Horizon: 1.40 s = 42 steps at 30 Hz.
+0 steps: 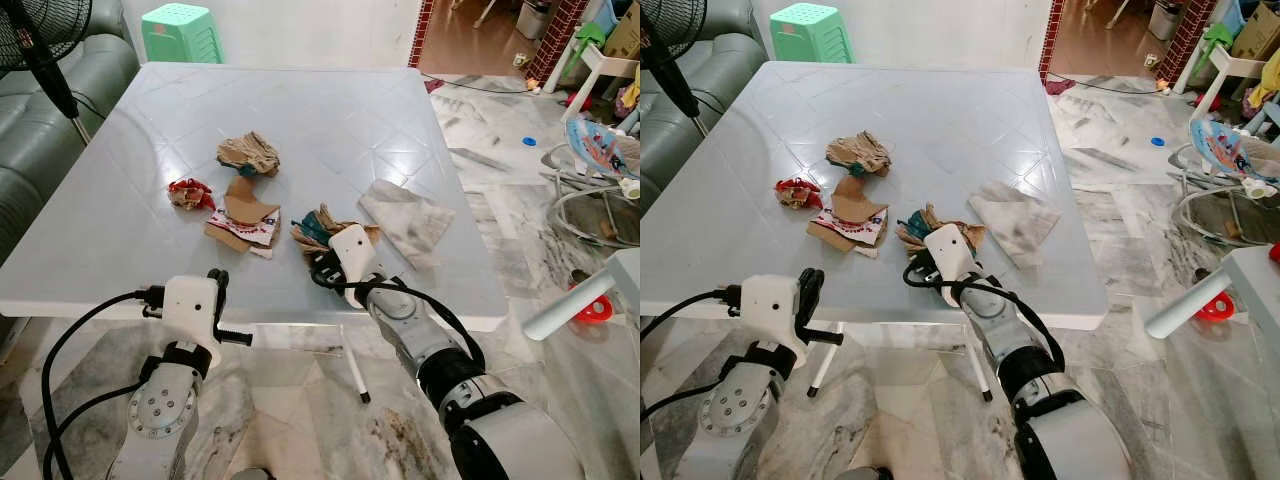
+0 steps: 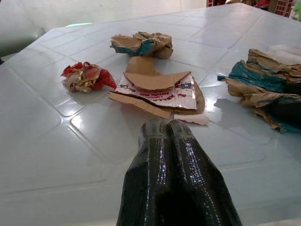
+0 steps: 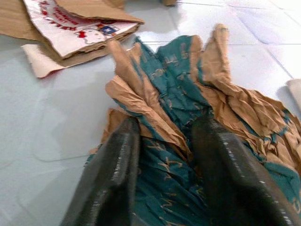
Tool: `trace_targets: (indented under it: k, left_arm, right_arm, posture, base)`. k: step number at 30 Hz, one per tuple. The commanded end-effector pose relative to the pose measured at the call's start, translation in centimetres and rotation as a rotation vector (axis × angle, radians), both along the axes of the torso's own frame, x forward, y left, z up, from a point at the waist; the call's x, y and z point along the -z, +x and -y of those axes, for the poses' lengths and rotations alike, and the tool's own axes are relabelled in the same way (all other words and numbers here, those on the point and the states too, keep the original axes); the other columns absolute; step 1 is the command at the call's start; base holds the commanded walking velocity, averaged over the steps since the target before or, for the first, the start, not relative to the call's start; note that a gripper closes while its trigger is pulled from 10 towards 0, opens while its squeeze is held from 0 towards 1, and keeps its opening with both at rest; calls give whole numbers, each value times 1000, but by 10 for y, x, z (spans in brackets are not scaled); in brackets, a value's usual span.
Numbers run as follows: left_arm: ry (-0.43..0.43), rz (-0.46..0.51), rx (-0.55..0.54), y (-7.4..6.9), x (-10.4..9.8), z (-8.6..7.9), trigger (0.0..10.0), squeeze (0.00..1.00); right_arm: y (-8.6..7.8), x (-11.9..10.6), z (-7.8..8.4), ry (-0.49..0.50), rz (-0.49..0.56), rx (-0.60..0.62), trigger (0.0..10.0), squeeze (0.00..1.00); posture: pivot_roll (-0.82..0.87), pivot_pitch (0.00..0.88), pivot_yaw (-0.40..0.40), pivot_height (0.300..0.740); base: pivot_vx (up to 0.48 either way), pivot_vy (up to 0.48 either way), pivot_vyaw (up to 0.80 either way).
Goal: Picking trash to rubbish bin
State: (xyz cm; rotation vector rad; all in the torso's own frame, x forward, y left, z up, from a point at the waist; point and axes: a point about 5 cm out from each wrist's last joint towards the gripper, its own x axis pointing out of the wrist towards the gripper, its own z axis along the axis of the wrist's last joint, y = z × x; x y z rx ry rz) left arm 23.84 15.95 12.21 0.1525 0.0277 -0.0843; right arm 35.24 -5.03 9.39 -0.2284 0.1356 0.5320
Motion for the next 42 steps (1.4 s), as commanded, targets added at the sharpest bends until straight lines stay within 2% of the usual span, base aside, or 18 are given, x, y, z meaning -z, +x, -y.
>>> trace_targets:
  k: [1, 6, 12, 18, 19, 21, 25, 28, 29, 30, 31, 36, 42]
  left_arm:
    - [11, 4, -1, 3, 1, 2, 10000, 0]
    - [-15, 16, -3, 16, 3, 7, 10000, 0]
    - [-39, 42, -1, 32, 0, 4, 10000, 0]
    - [-42, 61, -21, 46, -3, 1, 10000, 0]
    - [-70, 37, -56, 50, 2, -3, 10000, 0]
    - [-107, 13, -87, 54, 6, -7, 10000, 0]
    - [-119, -5, -101, 61, 11, -10, 10000, 0]
    - [-165, -10, -134, 75, 11, -15, 10000, 0]
    - [-165, -10, -134, 75, 11, -15, 10000, 0]
    - [-198, -2, -137, 82, 9, -15, 10000, 318]
    - [-220, -1, -152, 86, 8, -16, 10000, 1000]
    - [-291, 29, -150, 93, 2, -12, 10000, 1000]
    - [-367, 67, -165, 94, -1, -10, 10000, 1000]
  right_arm:
    - [2, -2, 5, 14, 12, 15, 0, 0]
    - [5, -13, 17, 40, 75, 43, 0, 0]
    - [1, -23, 37, 72, 154, 81, 0, 0]
    - [-16, -33, 66, 101, 225, 150, 0, 0]
    - [-22, -38, 71, 114, 238, 155, 0, 0]
    - [-27, -41, 74, 124, 247, 153, 0, 0]
    - [-34, -45, 75, 130, 249, 144, 0, 0]
    - [-44, -48, 73, 134, 241, 123, 0, 0]
    - [-44, -48, 73, 134, 241, 123, 0, 0]
    - [-47, -48, 73, 134, 237, 124, 0, 0]
    - [-50, -49, 73, 136, 231, 126, 0, 0]
    - [-53, -50, 74, 138, 221, 140, 0, 0]
    - [-55, -52, 73, 137, 212, 147, 0, 0]
  posture:
    - [128, 79, -63, 740]
    - [77, 55, -74, 740]
    - [35, 38, -77, 740]
    - [-1, 28, -64, 740]
    - [-11, 25, -62, 740]
    - [-16, 24, -60, 740]
    - [-34, 23, -51, 740]
    - [-49, 30, -40, 740]
    - [-49, 30, -40, 740]
    - [-53, 35, -36, 740]
    - [-55, 35, -32, 740]
    - [-61, 39, -20, 740]
    - [-59, 41, -20, 740]
  base:
    - [0, 0, 0]
    - [0, 0, 0]
    - [0, 0, 0]
    - [0, 0, 0]
    - [0, 0, 0]
    - [0, 0, 0]
    - [0, 0, 0]
    - [0, 0, 0]
    - [0, 0, 0]
    - [0, 0, 0]
    - [0, 0, 0]
    - [0, 0, 0]
    - [0, 0, 0]
